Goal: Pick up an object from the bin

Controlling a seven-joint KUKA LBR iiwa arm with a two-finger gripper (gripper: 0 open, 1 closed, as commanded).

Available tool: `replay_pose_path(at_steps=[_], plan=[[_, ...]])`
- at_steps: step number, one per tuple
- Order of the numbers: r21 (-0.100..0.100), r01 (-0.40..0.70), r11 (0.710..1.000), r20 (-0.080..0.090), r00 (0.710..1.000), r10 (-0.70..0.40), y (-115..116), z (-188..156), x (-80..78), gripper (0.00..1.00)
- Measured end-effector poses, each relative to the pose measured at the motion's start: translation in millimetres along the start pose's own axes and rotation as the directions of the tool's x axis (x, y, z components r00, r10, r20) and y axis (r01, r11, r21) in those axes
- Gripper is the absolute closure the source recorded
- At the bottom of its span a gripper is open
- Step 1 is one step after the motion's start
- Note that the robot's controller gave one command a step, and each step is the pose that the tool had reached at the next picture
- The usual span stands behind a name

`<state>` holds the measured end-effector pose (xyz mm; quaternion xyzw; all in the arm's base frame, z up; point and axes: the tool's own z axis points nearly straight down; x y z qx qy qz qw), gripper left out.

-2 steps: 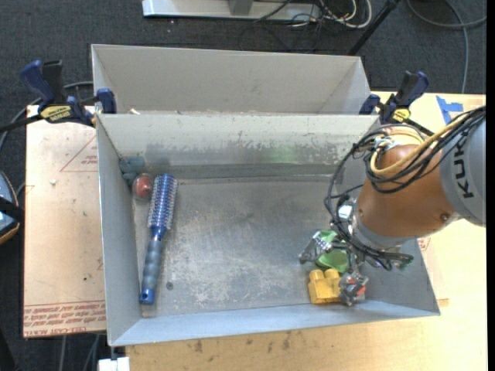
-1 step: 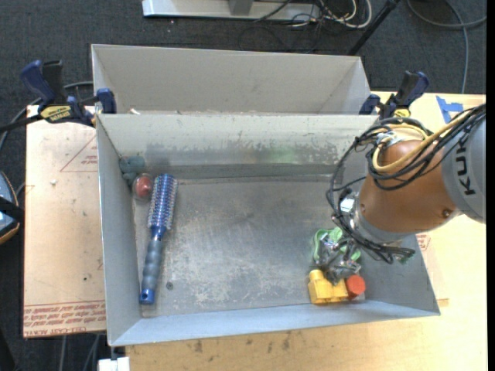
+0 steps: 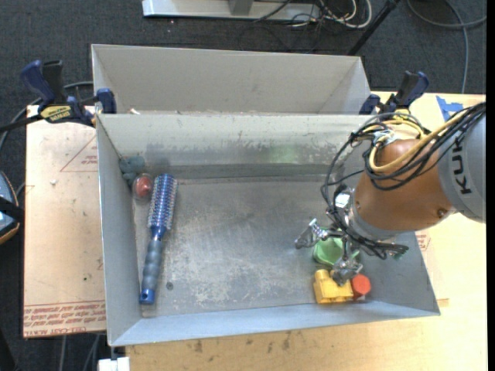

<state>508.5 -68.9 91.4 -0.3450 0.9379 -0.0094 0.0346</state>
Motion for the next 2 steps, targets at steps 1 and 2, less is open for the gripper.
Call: replay_pose_path(at_steps=[1,2], plan=[[-0.039,0.490,0.871,-0.014,0.871,-0.491,-33.1,6.4,14.1,0.00],[-0.067,0.629,0.775,-0.006,0.776,-0.631,-48.9,14.3,4.2,0.00]])
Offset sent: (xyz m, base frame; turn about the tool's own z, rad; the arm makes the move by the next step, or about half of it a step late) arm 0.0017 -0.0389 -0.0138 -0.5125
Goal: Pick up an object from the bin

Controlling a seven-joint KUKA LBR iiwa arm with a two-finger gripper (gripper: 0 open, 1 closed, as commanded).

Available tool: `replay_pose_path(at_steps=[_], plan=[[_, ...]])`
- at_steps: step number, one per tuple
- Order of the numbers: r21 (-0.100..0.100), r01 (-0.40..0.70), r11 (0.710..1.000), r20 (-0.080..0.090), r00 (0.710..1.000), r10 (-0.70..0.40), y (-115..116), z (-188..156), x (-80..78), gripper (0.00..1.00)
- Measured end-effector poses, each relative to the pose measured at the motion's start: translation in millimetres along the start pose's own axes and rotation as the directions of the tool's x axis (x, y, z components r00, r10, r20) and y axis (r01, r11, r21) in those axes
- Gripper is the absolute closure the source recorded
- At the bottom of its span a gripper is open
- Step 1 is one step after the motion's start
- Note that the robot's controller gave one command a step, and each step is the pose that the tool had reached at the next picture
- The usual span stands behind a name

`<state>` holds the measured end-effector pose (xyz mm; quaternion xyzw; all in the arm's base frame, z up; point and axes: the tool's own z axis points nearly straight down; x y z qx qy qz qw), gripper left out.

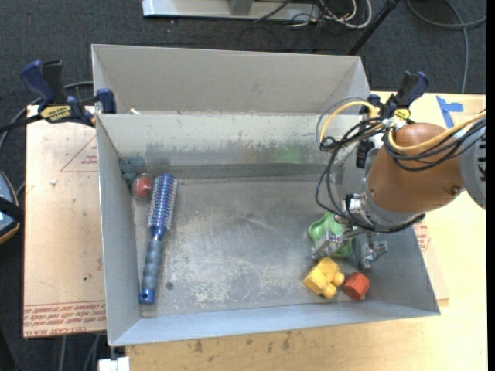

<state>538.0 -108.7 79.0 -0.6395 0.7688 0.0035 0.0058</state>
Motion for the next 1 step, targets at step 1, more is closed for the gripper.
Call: replay_pose_path(at_steps=[1], plan=[[0.007,0.468,0.884,-0.011,0.884,-0.468,59.7,0.0,-22.7,0.00]])
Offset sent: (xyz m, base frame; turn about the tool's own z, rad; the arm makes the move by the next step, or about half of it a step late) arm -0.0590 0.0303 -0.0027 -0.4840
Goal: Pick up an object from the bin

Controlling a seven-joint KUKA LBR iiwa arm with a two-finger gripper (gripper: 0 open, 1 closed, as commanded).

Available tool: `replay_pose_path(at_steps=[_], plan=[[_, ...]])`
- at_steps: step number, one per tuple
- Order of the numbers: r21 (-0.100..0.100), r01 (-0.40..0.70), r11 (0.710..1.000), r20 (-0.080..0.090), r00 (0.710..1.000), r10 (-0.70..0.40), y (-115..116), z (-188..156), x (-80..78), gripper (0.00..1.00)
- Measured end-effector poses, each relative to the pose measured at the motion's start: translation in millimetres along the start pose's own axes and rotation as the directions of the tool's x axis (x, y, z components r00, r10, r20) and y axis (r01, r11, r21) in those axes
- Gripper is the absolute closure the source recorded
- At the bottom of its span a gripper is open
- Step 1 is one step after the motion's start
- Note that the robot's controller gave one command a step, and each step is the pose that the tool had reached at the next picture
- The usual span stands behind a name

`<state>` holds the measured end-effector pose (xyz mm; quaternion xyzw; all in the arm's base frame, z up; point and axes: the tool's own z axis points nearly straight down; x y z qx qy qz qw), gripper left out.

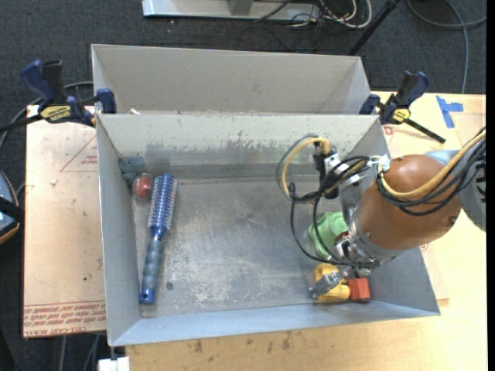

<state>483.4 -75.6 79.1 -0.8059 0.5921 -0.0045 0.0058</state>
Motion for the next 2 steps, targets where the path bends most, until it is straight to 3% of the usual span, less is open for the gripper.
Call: replay_pose_path(at_steps=[1,2], plan=[[-0.001,-0.006,1.000,0.003,1.000,0.006,0.4,0.2,-0.3,1.00],[-0.007,0.075,0.997,0.000,0.997,-0.075,-4.5,-162.3,-19.3,1.00]])
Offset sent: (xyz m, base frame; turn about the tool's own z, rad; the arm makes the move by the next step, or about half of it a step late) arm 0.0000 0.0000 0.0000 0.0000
